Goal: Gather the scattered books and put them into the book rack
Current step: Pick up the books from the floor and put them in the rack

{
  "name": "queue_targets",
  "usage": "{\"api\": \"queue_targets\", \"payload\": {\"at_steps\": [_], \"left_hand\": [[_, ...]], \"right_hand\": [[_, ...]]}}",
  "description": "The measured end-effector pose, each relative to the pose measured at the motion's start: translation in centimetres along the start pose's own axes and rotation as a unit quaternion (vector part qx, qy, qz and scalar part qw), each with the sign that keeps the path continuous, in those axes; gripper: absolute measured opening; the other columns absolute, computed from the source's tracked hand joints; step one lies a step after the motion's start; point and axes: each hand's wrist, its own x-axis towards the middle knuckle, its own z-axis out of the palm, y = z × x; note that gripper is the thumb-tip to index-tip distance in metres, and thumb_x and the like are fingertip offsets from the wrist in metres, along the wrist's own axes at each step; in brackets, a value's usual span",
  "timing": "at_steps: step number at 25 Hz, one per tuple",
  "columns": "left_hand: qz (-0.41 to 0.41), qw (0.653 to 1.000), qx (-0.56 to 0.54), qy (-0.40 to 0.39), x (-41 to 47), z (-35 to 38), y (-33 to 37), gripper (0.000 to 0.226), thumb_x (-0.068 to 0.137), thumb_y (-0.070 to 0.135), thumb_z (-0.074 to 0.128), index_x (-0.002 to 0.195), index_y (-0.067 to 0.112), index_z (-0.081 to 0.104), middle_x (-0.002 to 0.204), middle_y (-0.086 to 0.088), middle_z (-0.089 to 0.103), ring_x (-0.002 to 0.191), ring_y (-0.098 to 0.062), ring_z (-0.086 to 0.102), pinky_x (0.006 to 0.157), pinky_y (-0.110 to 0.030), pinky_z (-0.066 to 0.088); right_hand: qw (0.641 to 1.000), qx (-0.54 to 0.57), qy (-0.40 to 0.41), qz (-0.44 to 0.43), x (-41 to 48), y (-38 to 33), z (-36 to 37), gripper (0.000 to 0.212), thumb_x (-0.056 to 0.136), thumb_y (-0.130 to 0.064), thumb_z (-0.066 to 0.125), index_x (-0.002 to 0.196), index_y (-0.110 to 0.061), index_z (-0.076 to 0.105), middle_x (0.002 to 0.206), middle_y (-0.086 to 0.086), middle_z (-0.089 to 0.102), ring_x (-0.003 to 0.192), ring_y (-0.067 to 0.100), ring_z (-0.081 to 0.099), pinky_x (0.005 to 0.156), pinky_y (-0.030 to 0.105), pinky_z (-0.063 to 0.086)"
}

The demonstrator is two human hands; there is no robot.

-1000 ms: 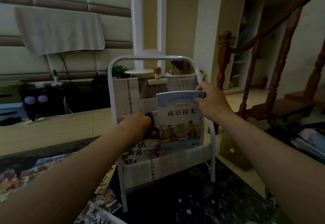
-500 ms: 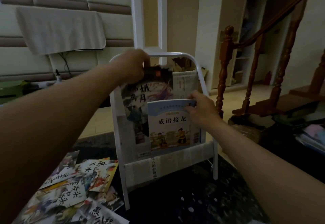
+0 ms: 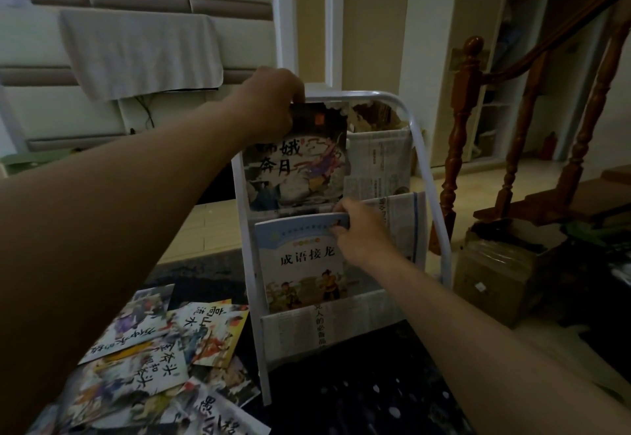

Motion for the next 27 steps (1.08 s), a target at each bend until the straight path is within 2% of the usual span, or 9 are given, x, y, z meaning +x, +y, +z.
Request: {"api": "queue_targets", "payload": {"at_steps": [6,11,15,19,22,24,27], "left_hand": [[0.002,1.0,0.007,-0.01,0.3,2.0,-0.3,0.025,0.086,0.011,0.068,0.109,0.018,0.063,0.105,-0.007,0.062,0.095,-0.025,0.062,0.086,-0.044,0.056],[-0.005,0.998,0.054,-0.012,0.6,3.2,-0.2,0.024,0.088,0.013,0.065,0.112,0.018,0.062,0.101,-0.004,0.06,0.091,-0.021,0.058,0.074,-0.033,0.048],[-0.02,0.996,0.052,-0.077,0.1,4.6,-0.6,0.025,0.089,0.012,0.063,0.114,0.014,0.061,0.102,-0.005,0.058,0.093,-0.022,0.056,0.077,-0.032,0.043],[-0.048,0.989,0.066,-0.124,-0.7,6.6,-1.3,0.028,0.092,0.011,0.059,0.12,0.011,0.058,0.114,-0.013,0.056,0.097,-0.029,0.056,0.081,-0.036,0.048],[-0.057,0.983,0.112,-0.137,-0.6,7.4,-1.8,0.031,0.092,0.012,0.059,0.122,0.013,0.058,0.111,-0.015,0.056,0.09,-0.029,0.057,0.078,-0.038,0.051],[-0.048,0.979,0.142,-0.135,-0.5,7.3,-1.8,0.029,0.091,0.013,0.06,0.121,0.013,0.058,0.104,-0.012,0.055,0.087,-0.028,0.058,0.079,-0.042,0.055],[-0.032,0.973,0.193,-0.12,-0.7,7.1,-1.4,0.027,0.091,0.014,0.06,0.118,0.015,0.058,0.096,-0.008,0.051,0.083,-0.026,0.055,0.075,-0.041,0.054]], "right_hand": [[1.0,-0.01,0.013,0.0,0.2,-0.1,0.6,0.01,0.097,-0.016,0.06,0.095,-0.024,0.053,0.099,-0.001,0.059,0.09,0.018,0.057,0.071,0.035,0.051],[1.0,-0.024,-0.008,-0.01,0.7,0.0,0.4,0.008,0.097,-0.014,0.059,0.102,-0.019,0.055,0.103,0.0,0.057,0.093,0.018,0.056,0.077,0.037,0.052],[0.999,-0.021,-0.019,-0.017,1.0,0.3,0.3,0.008,0.096,-0.011,0.059,0.102,-0.016,0.056,0.106,0.004,0.057,0.095,0.022,0.056,0.079,0.04,0.052],[0.999,-0.022,-0.012,-0.026,0.8,0.9,0.4,0.012,0.097,-0.013,0.056,0.106,-0.021,0.054,0.111,0.002,0.052,0.098,0.02,0.052,0.074,0.031,0.041],[0.998,-0.044,-0.008,-0.036,0.4,1.0,0.6,0.018,0.098,-0.011,0.055,0.114,-0.019,0.052,0.113,0.002,0.051,0.096,0.017,0.049,0.075,0.03,0.038],[0.998,-0.049,0.022,-0.038,0.1,0.8,1.0,0.018,0.098,-0.012,0.055,0.112,-0.019,0.048,0.108,0.002,0.053,0.095,0.02,0.053,0.072,0.031,0.04],[0.998,-0.02,0.064,0.002,-0.5,0.7,1.7,0.025,0.098,-0.016,0.057,0.117,-0.022,0.042,0.091,-0.009,0.048,0.083,0.014,0.053,0.063,0.027,0.042]]}}
